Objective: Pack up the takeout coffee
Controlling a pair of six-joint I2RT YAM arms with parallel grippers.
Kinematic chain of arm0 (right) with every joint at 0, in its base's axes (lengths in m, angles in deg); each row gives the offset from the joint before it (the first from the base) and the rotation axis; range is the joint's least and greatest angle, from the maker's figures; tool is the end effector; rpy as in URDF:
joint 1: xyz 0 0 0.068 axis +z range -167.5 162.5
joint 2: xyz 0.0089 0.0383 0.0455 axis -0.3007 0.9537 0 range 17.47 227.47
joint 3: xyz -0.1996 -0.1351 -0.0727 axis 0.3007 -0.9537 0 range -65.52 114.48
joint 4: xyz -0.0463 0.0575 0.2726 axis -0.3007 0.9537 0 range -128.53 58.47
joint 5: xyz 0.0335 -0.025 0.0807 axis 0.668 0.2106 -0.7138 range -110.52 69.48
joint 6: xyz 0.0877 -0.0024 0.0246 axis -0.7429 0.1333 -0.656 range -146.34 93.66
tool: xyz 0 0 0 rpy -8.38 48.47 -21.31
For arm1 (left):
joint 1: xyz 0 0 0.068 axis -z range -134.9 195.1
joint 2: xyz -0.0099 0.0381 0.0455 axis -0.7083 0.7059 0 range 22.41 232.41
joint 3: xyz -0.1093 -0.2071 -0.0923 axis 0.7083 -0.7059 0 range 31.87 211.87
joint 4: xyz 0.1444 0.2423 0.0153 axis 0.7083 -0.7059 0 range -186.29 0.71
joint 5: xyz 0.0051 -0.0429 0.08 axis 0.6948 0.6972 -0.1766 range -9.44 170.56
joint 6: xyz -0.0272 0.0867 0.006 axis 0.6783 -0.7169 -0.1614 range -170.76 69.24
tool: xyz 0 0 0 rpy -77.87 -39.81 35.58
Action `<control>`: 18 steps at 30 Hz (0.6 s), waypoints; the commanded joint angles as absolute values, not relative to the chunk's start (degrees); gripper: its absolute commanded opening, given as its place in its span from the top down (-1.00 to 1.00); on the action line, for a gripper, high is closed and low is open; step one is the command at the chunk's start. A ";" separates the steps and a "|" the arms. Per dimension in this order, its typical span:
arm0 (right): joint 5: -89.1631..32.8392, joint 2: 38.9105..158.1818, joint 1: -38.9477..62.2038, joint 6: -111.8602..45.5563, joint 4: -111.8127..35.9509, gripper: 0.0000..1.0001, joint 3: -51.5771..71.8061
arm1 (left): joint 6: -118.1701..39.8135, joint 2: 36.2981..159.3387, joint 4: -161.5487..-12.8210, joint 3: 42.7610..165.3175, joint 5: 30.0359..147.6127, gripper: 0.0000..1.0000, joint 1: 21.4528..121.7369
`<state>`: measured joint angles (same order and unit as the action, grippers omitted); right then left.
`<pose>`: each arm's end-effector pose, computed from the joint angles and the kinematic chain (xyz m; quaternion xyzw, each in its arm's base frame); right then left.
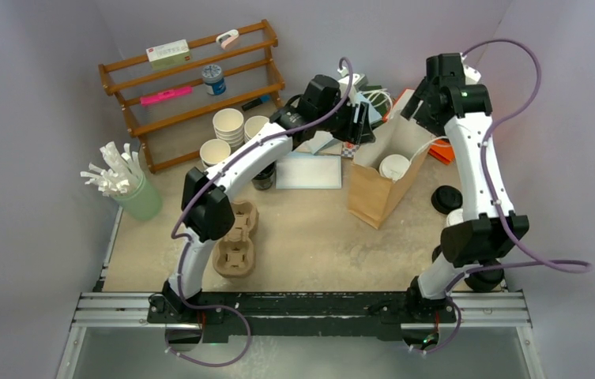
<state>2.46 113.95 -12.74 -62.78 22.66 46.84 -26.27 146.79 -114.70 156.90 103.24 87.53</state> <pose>0.3941 0.0007 0.3789 0.3203 0.8513 -0.0414 0.4135 0.3913 -0.4003 0.3139 0.2335 0.7992 -0.4295 0.3496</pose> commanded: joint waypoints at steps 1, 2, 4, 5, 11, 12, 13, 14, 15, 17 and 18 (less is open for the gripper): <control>2.18 108.09 -12.92 -59.24 24.52 -0.82 49.01 | -28.44 138.76 -115.07 156.50 100.32 -0.18 86.98; 1.77 107.16 -12.93 -58.28 24.12 -0.88 49.00 | -28.62 137.43 -115.57 155.89 100.07 -0.21 86.98; 1.16 105.30 -12.93 -55.94 22.49 -0.97 49.39 | -29.17 134.59 -116.94 154.51 99.31 -0.24 86.78; 1.10 104.27 -12.93 -55.01 21.77 -0.97 50.09 | -29.48 133.13 -117.61 153.75 98.84 -0.25 86.64; -11.13 100.97 -12.84 -50.45 16.05 -0.97 53.99 | -30.30 123.84 -121.23 148.80 96.13 -0.29 83.62; -14.26 100.84 -12.77 -50.35 14.79 -0.97 54.46 | -30.10 122.59 -121.81 147.87 96.12 -0.30 82.50; -17.86 100.91 -12.71 -50.40 13.71 -0.96 54.98 | -29.60 121.26 -122.40 146.82 96.12 -0.31 80.86; -20.03 101.11 -12.41 -50.45 12.84 -0.95 55.63 | -29.15 120.08 -122.95 145.62 96.08 -0.33 79.14; -23.47 101.45 -11.51 -50.67 12.16 -0.92 56.37 | -28.72 118.78 -123.37 144.28 95.99 -0.35 77.34; -25.47 102.36 -8.49 -50.68 11.43 -0.82 58.04 | -28.21 116.17 -123.98 141.50 94.71 -0.42 74.05; -24.36 102.98 -5.50 -50.28 11.39 -0.78 59.17 | -28.05 114.99 -124.47 140.45 93.45 -0.47 72.54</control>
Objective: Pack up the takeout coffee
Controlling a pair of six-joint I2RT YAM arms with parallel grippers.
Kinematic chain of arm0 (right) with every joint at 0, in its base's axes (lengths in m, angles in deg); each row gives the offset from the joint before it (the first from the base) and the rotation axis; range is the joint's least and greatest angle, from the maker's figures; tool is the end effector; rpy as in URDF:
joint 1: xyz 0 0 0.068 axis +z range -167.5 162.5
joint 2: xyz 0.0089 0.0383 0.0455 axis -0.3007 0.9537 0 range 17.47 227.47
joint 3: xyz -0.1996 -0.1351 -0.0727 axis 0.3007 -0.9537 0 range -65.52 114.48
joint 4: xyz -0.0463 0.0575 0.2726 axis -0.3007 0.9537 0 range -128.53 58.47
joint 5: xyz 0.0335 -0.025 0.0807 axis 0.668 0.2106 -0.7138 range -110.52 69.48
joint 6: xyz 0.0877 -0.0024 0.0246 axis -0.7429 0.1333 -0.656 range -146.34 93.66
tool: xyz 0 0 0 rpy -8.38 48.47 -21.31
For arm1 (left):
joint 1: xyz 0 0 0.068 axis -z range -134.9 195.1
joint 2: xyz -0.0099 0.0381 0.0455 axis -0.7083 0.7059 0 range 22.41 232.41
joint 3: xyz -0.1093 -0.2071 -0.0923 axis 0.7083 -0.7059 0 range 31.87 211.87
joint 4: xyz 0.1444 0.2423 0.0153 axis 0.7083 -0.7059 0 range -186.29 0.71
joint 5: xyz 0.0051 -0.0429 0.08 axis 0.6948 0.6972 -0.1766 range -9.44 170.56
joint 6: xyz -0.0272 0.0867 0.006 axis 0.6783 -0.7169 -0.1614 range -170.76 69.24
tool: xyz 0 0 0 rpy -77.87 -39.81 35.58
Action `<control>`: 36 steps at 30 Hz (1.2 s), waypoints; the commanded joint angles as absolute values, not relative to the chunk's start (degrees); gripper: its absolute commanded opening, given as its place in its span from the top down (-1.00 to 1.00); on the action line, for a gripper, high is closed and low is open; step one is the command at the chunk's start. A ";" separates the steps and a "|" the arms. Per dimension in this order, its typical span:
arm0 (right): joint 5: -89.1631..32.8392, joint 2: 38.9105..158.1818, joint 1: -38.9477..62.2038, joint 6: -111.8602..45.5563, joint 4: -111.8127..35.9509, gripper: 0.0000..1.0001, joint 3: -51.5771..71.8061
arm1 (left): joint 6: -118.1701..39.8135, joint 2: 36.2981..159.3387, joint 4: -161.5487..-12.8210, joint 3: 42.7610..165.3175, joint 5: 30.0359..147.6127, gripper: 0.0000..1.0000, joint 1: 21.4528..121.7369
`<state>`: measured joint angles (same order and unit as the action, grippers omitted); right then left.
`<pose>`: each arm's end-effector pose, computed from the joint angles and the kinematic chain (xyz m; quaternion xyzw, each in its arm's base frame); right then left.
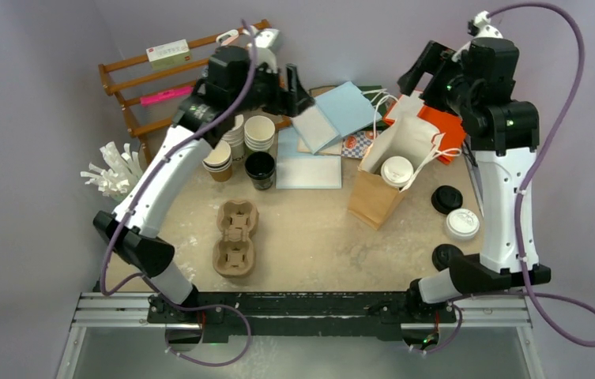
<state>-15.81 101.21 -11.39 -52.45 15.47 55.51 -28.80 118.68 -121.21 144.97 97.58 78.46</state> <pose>0.3176 0.0271 0.5191 0.1634 0.7853 0.1338 0.5820 0.3474 -0.2573 0.4495 0.1676 0.7723 -0.3832 0.4782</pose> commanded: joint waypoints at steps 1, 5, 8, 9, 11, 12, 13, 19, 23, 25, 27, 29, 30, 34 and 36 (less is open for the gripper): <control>-22.95 103.70 -2.28 -49.74 11.50 -0.75 60.40 | -28.00 113.91 -124.98 139.74 92.30 -0.53 71.14; -19.97 107.34 8.26 -50.04 11.26 -0.63 62.77 | -28.03 110.15 -127.74 138.78 85.84 -0.93 66.69; -18.07 109.76 15.06 -51.28 8.77 -0.55 61.42 | -28.11 108.75 -129.84 137.40 78.16 -1.00 65.57; -17.65 110.81 16.79 -51.82 8.03 -0.54 61.54 | -27.90 108.58 -130.57 136.79 76.11 -1.00 65.01; -16.71 114.03 19.99 -52.91 7.63 -0.51 63.63 | -26.55 108.31 -130.68 135.12 72.86 -0.92 63.85; -16.21 116.13 21.30 -53.27 7.88 -0.48 65.23 | -24.94 108.31 -130.68 134.26 71.48 -0.84 62.80; -15.51 118.14 22.42 -53.75 8.14 -0.43 66.92 | -22.96 108.55 -130.20 133.38 71.50 -0.71 60.53; -18.45 126.00 24.77 -56.09 6.54 -0.24 71.66 | -28.53 112.77 -122.09 130.39 79.75 -0.34 55.15; -18.64 125.02 24.71 -56.36 6.15 -0.21 69.77 | -38.82 116.05 -121.39 130.82 86.18 -0.26 54.95; -18.10 123.53 24.74 -55.31 6.47 -0.21 67.85 | -42.25 116.77 -120.68 129.94 87.09 -0.24 54.89; -18.26 121.84 24.70 -54.29 7.14 -0.21 65.97 | -44.97 117.45 -119.69 129.15 87.89 -0.24 54.77; -18.24 120.54 24.71 -53.74 7.71 -0.24 64.10 | -47.74 118.84 -119.57 129.20 88.49 -0.19 54.76; -18.24 119.89 24.70 -53.61 7.65 -0.27 63.05 | -49.12 119.66 -119.72 129.43 89.23 -0.15 54.76; -18.24 118.13 24.73 -53.69 6.98 -0.35 59.76 | -55.52 123.65 -122.40 131.80 94.04 -0.08 54.76; -18.44 118.25 24.74 -53.71 7.17 -0.36 59.62 | -57.73 125.76 -124.21 133.69 95.83 -0.08 54.76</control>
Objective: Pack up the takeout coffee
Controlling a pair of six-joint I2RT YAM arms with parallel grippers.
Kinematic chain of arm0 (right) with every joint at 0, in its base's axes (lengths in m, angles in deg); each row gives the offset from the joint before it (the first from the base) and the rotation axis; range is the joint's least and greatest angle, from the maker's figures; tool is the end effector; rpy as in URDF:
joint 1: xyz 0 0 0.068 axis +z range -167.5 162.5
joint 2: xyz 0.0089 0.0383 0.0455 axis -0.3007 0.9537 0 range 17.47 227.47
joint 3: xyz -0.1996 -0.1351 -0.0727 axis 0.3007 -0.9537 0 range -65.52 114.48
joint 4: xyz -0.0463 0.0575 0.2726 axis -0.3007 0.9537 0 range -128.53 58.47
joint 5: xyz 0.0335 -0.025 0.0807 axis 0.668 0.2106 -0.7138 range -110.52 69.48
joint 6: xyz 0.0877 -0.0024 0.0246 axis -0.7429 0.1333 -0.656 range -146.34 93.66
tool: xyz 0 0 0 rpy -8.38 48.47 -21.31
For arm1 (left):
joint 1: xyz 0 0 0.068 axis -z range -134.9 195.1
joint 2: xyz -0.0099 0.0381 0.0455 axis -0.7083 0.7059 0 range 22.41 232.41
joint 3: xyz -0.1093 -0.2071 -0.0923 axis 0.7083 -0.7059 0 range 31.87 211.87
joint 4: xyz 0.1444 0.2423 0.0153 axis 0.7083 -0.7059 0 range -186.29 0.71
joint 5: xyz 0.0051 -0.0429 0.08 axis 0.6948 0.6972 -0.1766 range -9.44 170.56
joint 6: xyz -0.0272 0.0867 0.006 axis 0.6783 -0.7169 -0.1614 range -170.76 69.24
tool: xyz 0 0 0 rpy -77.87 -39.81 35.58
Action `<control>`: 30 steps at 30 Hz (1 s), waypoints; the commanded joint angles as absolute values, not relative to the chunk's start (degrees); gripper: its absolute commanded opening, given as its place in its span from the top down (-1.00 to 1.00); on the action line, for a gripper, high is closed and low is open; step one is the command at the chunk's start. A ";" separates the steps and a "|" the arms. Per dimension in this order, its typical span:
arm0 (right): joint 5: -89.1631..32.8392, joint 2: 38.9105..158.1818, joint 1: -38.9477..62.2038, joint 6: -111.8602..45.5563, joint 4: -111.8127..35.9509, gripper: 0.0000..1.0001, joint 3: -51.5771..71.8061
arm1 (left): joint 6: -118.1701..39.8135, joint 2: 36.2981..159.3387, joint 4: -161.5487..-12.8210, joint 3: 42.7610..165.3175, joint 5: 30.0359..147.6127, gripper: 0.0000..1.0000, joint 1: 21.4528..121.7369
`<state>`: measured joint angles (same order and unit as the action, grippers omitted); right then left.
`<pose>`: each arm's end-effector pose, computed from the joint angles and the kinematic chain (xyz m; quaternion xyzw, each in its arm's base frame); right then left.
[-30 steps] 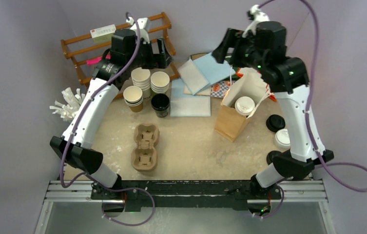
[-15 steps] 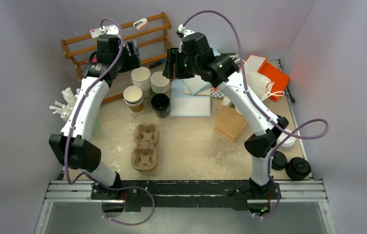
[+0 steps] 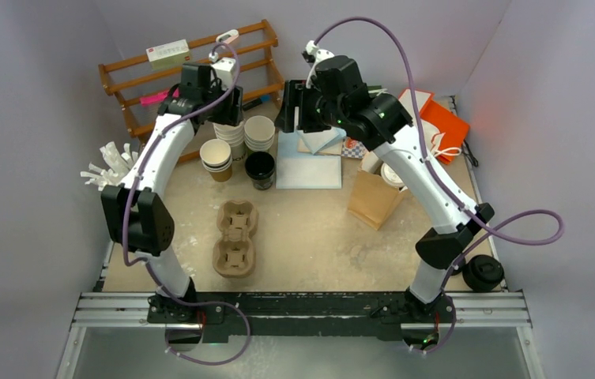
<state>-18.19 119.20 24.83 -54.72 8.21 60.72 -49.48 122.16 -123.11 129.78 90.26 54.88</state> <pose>0.3214 0.2880 0.4572 -0.0895 0.8252 0.3088 0.4644 0.4466 -0.0909 0.3135 0.1043 0.8812 -0.1187 0.4456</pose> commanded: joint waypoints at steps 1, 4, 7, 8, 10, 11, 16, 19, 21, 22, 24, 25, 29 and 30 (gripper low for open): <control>-18.65 118.46 24.74 -53.64 7.39 -0.36 59.89 | -58.50 126.52 -124.79 134.40 96.20 -0.08 54.76; -19.68 119.20 24.72 -53.43 8.35 -0.37 61.21 | -60.80 128.47 -126.07 136.32 96.09 -0.05 54.76; -19.77 119.50 24.69 -52.96 8.84 -0.40 61.32 | -62.18 130.01 -127.78 138.15 95.43 -0.02 54.76; -19.74 119.43 24.73 -52.88 8.80 -0.42 61.12 | -62.37 130.51 -128.28 138.76 95.40 0.00 54.76; -19.61 119.28 24.71 -52.85 8.68 -0.43 60.68 | -62.57 131.41 -129.31 139.63 95.86 0.06 54.76; -19.59 119.40 24.76 -52.83 8.58 -0.44 60.55 | -62.55 131.72 -129.58 139.85 95.81 0.08 54.76; -19.64 119.59 24.76 -52.91 8.42 -0.44 60.37 | -62.45 131.99 -130.16 140.46 95.11 0.32 54.76; -19.58 119.67 24.74 -53.00 8.40 -0.44 60.10 | -62.10 132.59 -131.69 141.73 95.13 0.43 54.76; -19.62 119.68 24.77 -53.06 8.37 -0.45 60.08 | -61.97 132.81 -132.61 141.91 95.27 0.40 54.76; -19.57 119.68 24.70 -53.06 8.34 -0.45 60.05 | -62.00 132.80 -133.08 141.83 95.32 0.37 54.76; -19.60 119.72 24.72 -53.06 8.32 -0.45 59.99 | -62.09 132.60 -133.38 141.46 95.18 0.33 54.76; -19.64 119.75 24.71 -53.01 8.29 -0.45 59.92 | -62.10 132.24 -133.34 141.21 94.89 0.33 54.76; -19.50 119.64 24.70 -53.05 8.19 -0.45 59.65 | -62.66 131.33 -133.49 140.46 94.24 0.30 54.76; -19.50 119.61 24.72 -53.07 8.23 -0.45 59.59 | -62.83 131.23 -133.62 140.28 94.19 0.29 54.76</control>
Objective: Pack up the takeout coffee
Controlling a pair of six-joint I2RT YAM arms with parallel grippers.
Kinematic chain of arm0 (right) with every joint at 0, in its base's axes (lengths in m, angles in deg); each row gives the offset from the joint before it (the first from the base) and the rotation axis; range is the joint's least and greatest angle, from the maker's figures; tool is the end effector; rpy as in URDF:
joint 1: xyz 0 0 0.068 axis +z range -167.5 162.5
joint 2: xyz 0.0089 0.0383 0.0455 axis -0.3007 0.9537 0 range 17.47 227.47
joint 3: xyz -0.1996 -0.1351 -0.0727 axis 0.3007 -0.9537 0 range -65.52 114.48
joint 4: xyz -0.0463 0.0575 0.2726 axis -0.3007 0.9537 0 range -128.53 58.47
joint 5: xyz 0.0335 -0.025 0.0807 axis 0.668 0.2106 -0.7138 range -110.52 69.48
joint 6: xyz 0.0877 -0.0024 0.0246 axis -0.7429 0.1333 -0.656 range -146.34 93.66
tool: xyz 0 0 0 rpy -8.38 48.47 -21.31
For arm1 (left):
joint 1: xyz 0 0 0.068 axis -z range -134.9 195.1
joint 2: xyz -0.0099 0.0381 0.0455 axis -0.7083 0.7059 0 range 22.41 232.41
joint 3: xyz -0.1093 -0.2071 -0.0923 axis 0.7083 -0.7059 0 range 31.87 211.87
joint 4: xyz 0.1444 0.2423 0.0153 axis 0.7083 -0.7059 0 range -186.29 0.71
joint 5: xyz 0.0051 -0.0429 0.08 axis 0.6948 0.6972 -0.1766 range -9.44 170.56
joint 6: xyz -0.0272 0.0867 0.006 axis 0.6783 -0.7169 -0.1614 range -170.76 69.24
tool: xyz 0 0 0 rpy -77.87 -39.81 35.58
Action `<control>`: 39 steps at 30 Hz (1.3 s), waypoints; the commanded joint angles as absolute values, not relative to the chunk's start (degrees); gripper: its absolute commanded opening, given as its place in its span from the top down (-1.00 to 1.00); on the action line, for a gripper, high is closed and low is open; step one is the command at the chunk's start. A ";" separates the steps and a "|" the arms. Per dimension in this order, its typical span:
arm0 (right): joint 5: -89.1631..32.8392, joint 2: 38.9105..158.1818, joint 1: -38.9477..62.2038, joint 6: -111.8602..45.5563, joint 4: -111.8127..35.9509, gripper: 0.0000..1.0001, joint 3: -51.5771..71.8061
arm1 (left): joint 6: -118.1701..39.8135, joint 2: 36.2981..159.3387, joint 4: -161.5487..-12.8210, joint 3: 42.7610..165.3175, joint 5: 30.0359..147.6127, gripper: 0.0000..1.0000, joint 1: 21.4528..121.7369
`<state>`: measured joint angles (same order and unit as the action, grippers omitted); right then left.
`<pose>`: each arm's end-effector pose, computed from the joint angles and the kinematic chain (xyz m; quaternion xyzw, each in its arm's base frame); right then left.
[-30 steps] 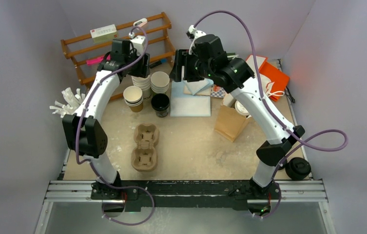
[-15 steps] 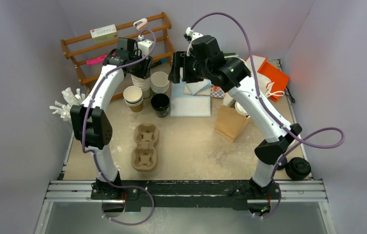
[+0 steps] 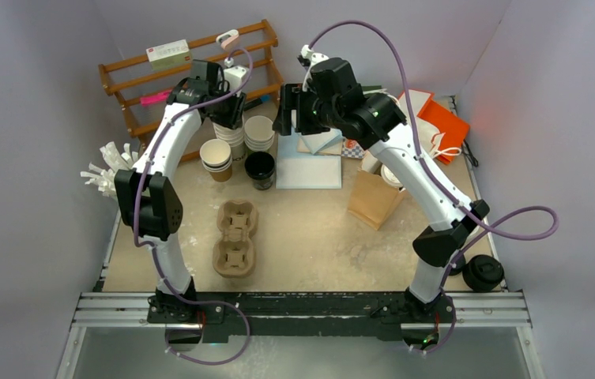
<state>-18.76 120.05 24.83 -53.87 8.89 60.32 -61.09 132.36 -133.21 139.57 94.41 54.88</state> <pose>0.3245 0.2920 0.4468 -0.0998 0.8334 0.3006 0.4529 0.4679 -0.1005 0.2801 0.2052 0.8990 -0.1101 0.3710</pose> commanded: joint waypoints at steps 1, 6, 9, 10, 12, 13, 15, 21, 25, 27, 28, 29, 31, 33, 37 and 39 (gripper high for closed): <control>-19.53 119.61 24.71 -53.02 8.23 -0.46 59.55 | -62.88 131.24 -133.73 140.10 94.17 0.29 54.76; -19.63 119.77 24.71 -52.92 8.07 -0.46 59.64 | -63.06 131.48 -134.46 139.65 93.73 0.27 54.76; -19.59 119.62 24.77 -52.83 8.07 -0.46 59.40 | -63.01 132.01 -134.75 139.36 92.56 0.28 54.76; -19.57 119.63 24.78 -52.83 8.13 -0.46 59.31 | -62.91 132.20 -134.93 139.40 92.19 0.30 54.76; -19.58 119.54 24.77 -52.87 8.08 -0.46 59.21 | -62.38 132.65 -135.64 139.85 91.57 0.40 54.76; -19.65 119.54 24.73 -52.91 8.07 -0.46 59.26 | -62.09 132.78 -135.95 140.15 91.38 0.49 54.76; -19.73 119.51 24.74 -52.90 8.01 -0.46 59.28 | -61.44 132.76 -136.13 140.56 91.53 0.71 54.76; -19.88 119.67 24.70 -53.06 7.99 -0.46 59.20 | -60.07 132.07 -136.11 142.13 91.40 1.00 54.92; -19.89 119.79 24.74 -53.05 7.96 -0.46 59.24 | -59.34 130.58 -135.72 142.35 90.67 1.00 55.64; -19.91 119.86 24.76 -53.06 7.97 -0.46 59.28 | -59.47 129.99 -135.61 142.41 89.42 1.00 56.37; -19.91 119.91 24.75 -53.06 7.85 -0.46 59.28 | -59.60 129.78 -135.61 142.56 88.48 1.00 56.78; -19.95 119.93 24.74 -53.06 7.88 -0.46 59.24 | -59.77 129.63 -135.61 142.79 87.91 1.00 57.10; -20.42 120.11 24.71 -53.12 7.35 -0.45 58.78 | -59.89 129.60 -135.88 143.55 87.00 1.00 57.53; -21.55 120.59 24.75 -53.65 6.15 -0.40 57.85 | -59.85 129.58 -136.32 144.44 86.57 1.00 57.87; -23.51 123.16 24.72 -55.58 2.43 -0.31 57.60 | -59.32 128.96 -136.66 145.07 85.39 1.00 58.42; -24.93 124.90 24.69 -57.07 0.69 -0.26 58.46 | -59.28 128.55 -136.75 145.01 84.89 1.00 58.77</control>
<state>-21.38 121.95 24.83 -54.81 5.88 57.87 -60.32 132.34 -137.25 142.26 86.89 58.18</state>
